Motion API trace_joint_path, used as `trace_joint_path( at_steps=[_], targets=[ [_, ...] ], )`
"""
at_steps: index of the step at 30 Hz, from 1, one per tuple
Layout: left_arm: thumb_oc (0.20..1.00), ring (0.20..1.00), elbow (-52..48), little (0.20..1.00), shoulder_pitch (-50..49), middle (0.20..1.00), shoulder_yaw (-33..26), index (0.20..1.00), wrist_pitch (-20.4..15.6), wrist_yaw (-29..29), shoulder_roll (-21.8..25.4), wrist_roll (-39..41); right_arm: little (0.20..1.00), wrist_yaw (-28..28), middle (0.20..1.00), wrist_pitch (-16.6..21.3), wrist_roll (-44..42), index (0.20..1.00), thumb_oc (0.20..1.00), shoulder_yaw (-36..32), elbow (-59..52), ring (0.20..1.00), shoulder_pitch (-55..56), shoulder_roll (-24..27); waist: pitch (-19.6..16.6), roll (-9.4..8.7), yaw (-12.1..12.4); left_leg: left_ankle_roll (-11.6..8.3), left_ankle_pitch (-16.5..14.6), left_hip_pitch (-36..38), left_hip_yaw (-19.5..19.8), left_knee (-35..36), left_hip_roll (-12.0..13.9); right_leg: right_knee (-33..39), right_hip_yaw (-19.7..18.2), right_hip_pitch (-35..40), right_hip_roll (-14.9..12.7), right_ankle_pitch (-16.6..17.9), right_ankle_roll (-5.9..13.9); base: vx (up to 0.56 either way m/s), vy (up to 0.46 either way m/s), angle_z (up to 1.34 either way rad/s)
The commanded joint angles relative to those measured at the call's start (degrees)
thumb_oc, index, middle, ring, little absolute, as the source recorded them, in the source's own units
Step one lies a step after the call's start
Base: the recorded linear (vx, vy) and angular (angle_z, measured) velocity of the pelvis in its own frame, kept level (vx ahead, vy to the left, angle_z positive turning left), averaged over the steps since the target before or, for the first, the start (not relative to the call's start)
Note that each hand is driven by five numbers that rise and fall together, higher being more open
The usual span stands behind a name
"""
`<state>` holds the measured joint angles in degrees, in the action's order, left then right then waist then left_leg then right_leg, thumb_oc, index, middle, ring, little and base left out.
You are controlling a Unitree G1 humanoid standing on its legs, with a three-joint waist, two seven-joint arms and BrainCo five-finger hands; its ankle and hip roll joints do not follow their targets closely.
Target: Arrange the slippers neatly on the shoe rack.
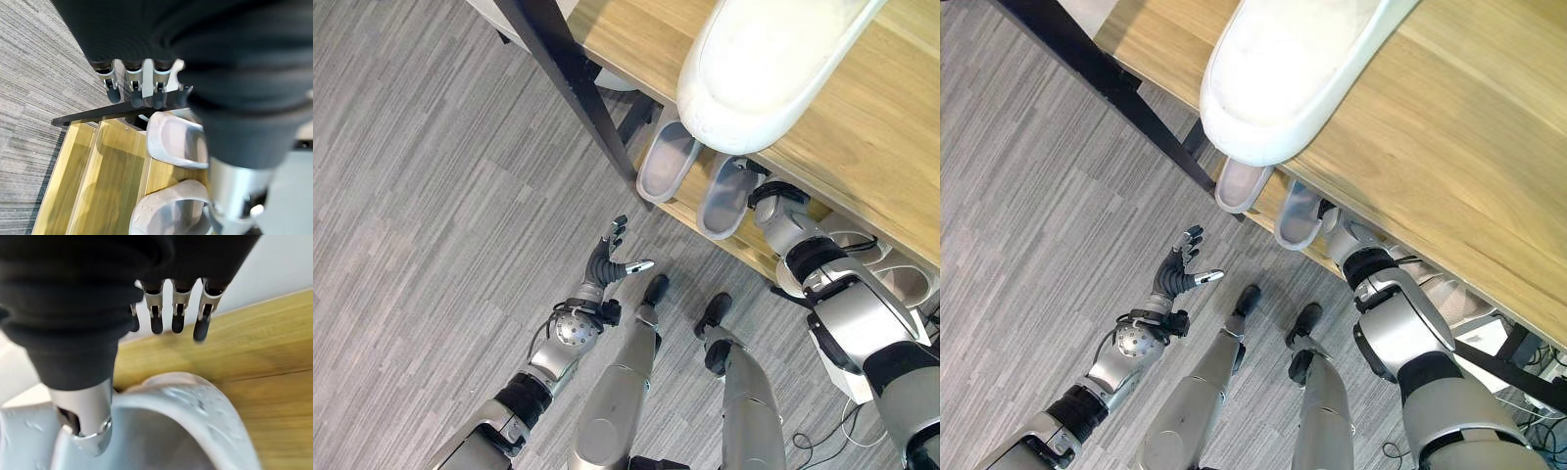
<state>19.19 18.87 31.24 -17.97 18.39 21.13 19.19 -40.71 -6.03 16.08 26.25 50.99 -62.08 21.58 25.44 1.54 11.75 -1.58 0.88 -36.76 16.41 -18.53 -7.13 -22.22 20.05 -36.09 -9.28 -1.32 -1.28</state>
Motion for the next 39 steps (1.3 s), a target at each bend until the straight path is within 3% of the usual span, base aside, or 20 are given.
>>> trace_joint_path(
  at_steps=[1,6,9,14,20,27,34,39],
  targets=[
    [1.000,1.000,-0.68,1.000,-1.18,1.000,-1.27,1.000,-0.76,0.77,-0.35,-0.68,1.000,-4.74,1.000,5.26,-3.02,1.000,1.000,-1.78,-12.51,1.000,3.49,-0.58,-1.55,-0.93,-0.50,3.25,-8.82,6.00,-3.30,2.72,0.27,1.26,-2.77,10.48,0.38,-12.71,3.85,-0.01,0.004,-0.26],
    [1.000,1.000,-0.51,1.000,-3.45,1.000,-2.69,1.000,0.25,0.73,-0.88,-0.93,1.000,-6.05,1.000,8.27,-4.94,1.000,1.000,-7.91,-26.55,1.000,12.35,-3.57,-1.54,-1.12,-2.13,3.65,-9.26,7.30,-4.04,2.68,0.43,1.06,-3.80,11.27,0.48,-12.76,3.61,-0.02,-0.007,-0.18],
    [1.000,1.000,-0.57,1.000,-5.14,1.000,-3.44,1.000,1.49,0.50,-1.18,-0.85,1.000,-3.11,1.000,15.10,-18.65,1.000,1.000,-10.94,-31.55,1.000,21.75,-10.20,-1.08,-1.20,-3.48,3.77,-9.61,8.15,-4.94,2.54,0.76,1.03,-4.59,11.74,0.72,-12.81,3.45,-0.03,-0.017,-0.18],
    [1.000,1.000,0.19,1.000,-5.34,1.000,-3.74,1.000,2.50,0.44,-0.79,0.27,1.000,0.91,1.000,18.82,-33.71,1.000,1.000,-11.02,-26.81,1.000,23.52,-13.70,-1.02,-0.80,-3.71,3.61,-9.32,7.34,-5.19,2.18,0.77,0.85,-4.76,10.89,0.71,-12.52,3.39,-0.02,-0.013,-0.17],
    [1.000,1.000,1.13,1.000,-5.47,1.000,-3.83,1.000,2.66,-0.17,-0.85,0.96,1.000,5.62,1.000,20.57,-42.34,1.000,1.000,-10.00,-21.06,1.000,22.37,-15.02,-0.76,-0.20,-3.05,3.44,-9.04,7.41,-4.73,2.62,0.63,0.70,-4.28,10.92,0.49,-12.52,3.35,0.01,-0.007,0.02],
    [1.000,1.000,2.18,1.000,-4.89,1.000,-2.77,1.000,1.58,-1.74,0.51,1.74,1.000,10.72,1.000,17.99,-44.58,1.000,1.000,-8.20,-9.74,1.000,13.67,-12.37,-0.76,0.12,0.11,3.29,-8.50,7.59,-3.35,3.98,0.18,1.32,-2.59,11.61,0.00,-12.41,3.84,0.06,-0.011,0.12],
    [1.000,1.000,2.77,1.000,-4.04,1.000,-1.61,1.000,1.64,-2.06,1.19,1.98,1.000,13.04,1.000,17.52,-48.31,1.000,1.000,-7.53,-6.39,1.000,10.37,-13.02,-0.44,0.37,1.81,3.22,-8.11,7.22,-2.08,4.31,-0.19,0.99,-1.12,11.67,-0.41,-12.81,3.90,0.04,-0.018,0.11],
    [1.000,1.000,4.05,1.000,-2.06,1.000,-0.57,1.000,2.86,-2.21,1.17,1.52,1.000,18.20,1.000,20.36,-67.48,1.000,1.000,-8.32,-6.59,1.000,10.26,-18.34,-0.36,0.44,2.64,2.98,-7.37,8.49,-1.64,6.00,0.03,1.52,-0.55,12.52,-0.41,-12.87,3.74,0.02,-0.041,0.09]
  ],
)
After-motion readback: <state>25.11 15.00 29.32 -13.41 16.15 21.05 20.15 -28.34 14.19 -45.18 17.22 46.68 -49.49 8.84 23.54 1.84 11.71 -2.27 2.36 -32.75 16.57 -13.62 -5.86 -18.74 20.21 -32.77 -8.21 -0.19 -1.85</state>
